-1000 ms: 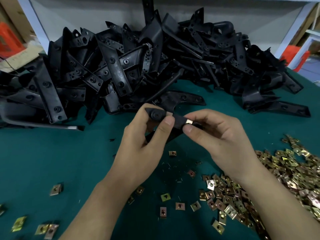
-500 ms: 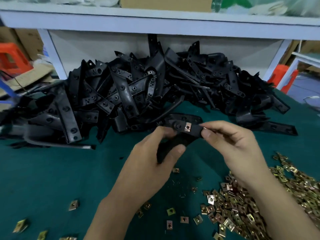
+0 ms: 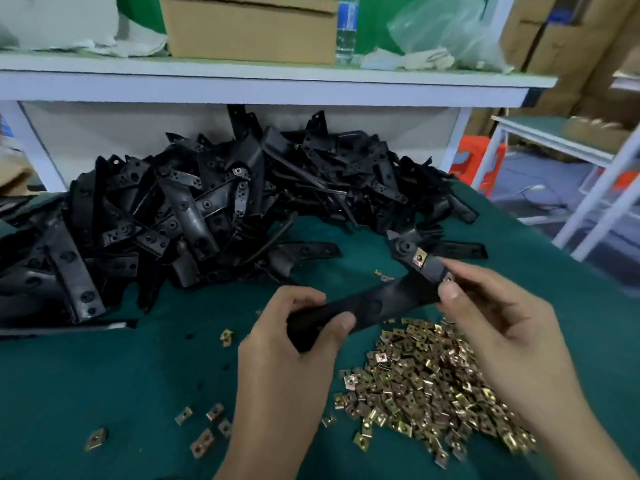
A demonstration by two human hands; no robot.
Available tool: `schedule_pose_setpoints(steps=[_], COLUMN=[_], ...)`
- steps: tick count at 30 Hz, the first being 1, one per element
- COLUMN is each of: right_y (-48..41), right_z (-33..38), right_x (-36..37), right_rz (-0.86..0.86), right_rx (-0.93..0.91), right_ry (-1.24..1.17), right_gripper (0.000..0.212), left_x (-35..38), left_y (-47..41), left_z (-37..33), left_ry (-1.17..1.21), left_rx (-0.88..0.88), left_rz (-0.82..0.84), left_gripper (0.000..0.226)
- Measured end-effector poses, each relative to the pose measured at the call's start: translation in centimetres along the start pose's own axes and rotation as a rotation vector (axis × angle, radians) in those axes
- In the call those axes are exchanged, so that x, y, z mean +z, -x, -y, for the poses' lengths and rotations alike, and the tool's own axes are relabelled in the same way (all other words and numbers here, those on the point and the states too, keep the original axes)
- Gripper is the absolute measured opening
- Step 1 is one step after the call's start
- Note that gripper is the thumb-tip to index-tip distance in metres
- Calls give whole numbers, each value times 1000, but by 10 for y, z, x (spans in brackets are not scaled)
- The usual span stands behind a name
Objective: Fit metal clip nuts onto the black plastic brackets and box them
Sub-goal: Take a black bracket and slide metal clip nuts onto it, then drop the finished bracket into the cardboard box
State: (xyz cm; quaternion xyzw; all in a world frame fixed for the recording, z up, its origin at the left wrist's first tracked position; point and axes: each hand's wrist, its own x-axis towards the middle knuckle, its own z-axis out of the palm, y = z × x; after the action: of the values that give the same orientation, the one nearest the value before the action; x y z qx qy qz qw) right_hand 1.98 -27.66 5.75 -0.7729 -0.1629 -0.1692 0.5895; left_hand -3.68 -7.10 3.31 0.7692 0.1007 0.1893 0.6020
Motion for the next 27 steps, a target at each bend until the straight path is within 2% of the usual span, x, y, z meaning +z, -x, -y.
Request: schedule_pose_setpoints(steps=[6,10,14,21,27], right_y=[53,98,147,205,218], right_z=[-1,-4,-7,-12,-18], right_x=[-76,-134,-192,-245,-261], right_rz=[-263,-501,-618,-598,-429], right_rx=[61,130,277,549,835], right_ry=[134,290,454,706,768], right_gripper=[41,36,32,33,36], left_x=[72,128,178,236,255], left_y=[35,68,108,157,162], left_z=[-23,-40,-52,-41,-17], left_ry=[57,75,98,59,-36], left_rx=[24,63,106,58,18], left_rz=[223,429,620,821,976], left_gripper=[23,23,34,49,62])
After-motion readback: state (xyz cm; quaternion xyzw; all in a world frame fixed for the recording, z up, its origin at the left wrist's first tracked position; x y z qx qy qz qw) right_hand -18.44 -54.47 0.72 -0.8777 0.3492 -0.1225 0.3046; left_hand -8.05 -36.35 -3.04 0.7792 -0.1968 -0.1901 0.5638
